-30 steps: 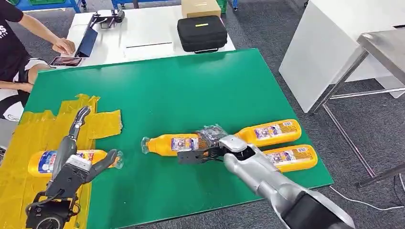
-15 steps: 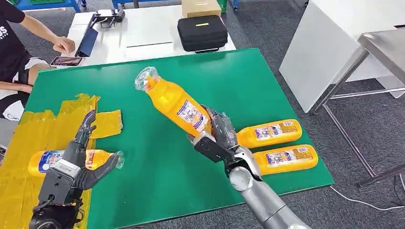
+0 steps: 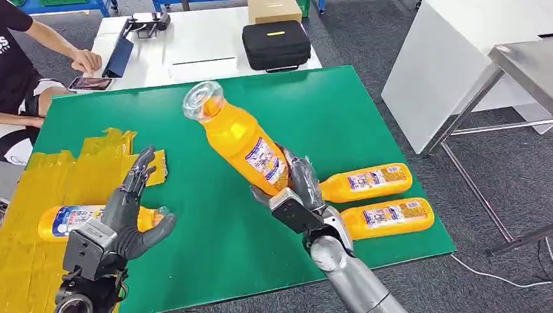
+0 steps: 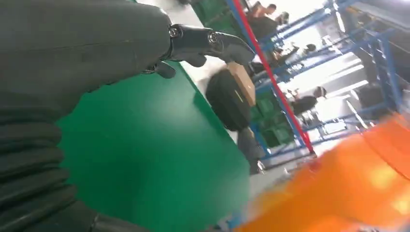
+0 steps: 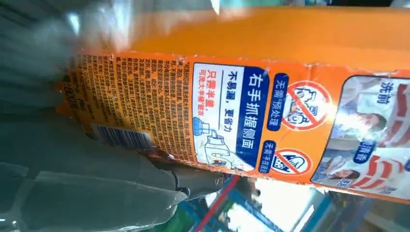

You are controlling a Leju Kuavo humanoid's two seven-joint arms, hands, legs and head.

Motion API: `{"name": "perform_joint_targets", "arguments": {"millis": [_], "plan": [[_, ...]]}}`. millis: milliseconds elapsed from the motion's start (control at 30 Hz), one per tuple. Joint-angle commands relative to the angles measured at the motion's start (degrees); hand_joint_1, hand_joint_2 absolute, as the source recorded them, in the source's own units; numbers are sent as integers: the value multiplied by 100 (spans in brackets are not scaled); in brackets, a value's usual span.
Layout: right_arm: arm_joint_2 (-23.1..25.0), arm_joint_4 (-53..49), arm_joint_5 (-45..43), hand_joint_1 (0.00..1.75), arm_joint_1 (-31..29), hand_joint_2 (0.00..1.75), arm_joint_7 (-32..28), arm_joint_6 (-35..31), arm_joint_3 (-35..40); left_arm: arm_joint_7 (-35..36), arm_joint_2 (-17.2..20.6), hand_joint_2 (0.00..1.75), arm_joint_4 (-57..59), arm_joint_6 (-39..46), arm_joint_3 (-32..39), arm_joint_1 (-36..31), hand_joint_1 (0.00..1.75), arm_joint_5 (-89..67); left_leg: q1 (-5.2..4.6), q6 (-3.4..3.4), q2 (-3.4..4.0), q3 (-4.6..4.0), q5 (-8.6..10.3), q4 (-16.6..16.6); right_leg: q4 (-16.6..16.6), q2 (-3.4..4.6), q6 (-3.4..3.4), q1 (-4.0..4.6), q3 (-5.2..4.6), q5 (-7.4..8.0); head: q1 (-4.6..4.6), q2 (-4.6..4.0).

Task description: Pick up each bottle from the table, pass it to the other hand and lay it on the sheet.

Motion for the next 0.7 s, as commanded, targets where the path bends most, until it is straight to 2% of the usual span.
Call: {"name": "perform_joint_targets", "arguments": {"millis": [33, 167, 233, 267, 500, 700], "plan": [[10, 523, 44, 175, -383, 175, 129, 288, 629, 34, 140, 175, 414, -114, -508, -494, 0, 251, 0, -4, 0, 13, -2, -5, -5, 13, -6, -1, 14, -2, 0, -2], [-11, 609, 145, 175, -444, 175, 172, 376, 778, 41, 147, 175, 411, -281, -506, -514, 0, 671, 0, -10, -1, 48, -13, -11, -12, 29, -15, -2, 50, -14, -2, -2], [20, 720, 241, 175, -504, 175, 187, 421, 938, 79, 152, 175, 433, -426, -531, -578, 0, 1042, 0, -6, 2, 23, -6, -6, -7, 19, -8, -1, 24, -5, -2, -2], [32, 789, 264, 175, -547, 175, 184, 454, 1034, 120, 158, 175, 461, -493, -557, -610, 0, 1315, 1, -8, 1, 36, -9, -9, -11, 25, -11, -1, 38, -9, 0, -2], [66, 1111, 577, 175, -690, 175, 237, 432, 1399, 158, 168, 175, 616, -470, -626, -753, 0, 1464, 3, -4, 2, 11, -1, -5, -7, 13, -6, 2, 12, 0, 0, -2], [66, 1189, 713, 175, -719, 175, 217, 398, 1552, 175, 188, 175, 666, -439, -655, -790, 0, 1517, 0, -7, 0, 31, -7, -8, -9, 20, -10, -2, 33, -8, -2, -2]]}}
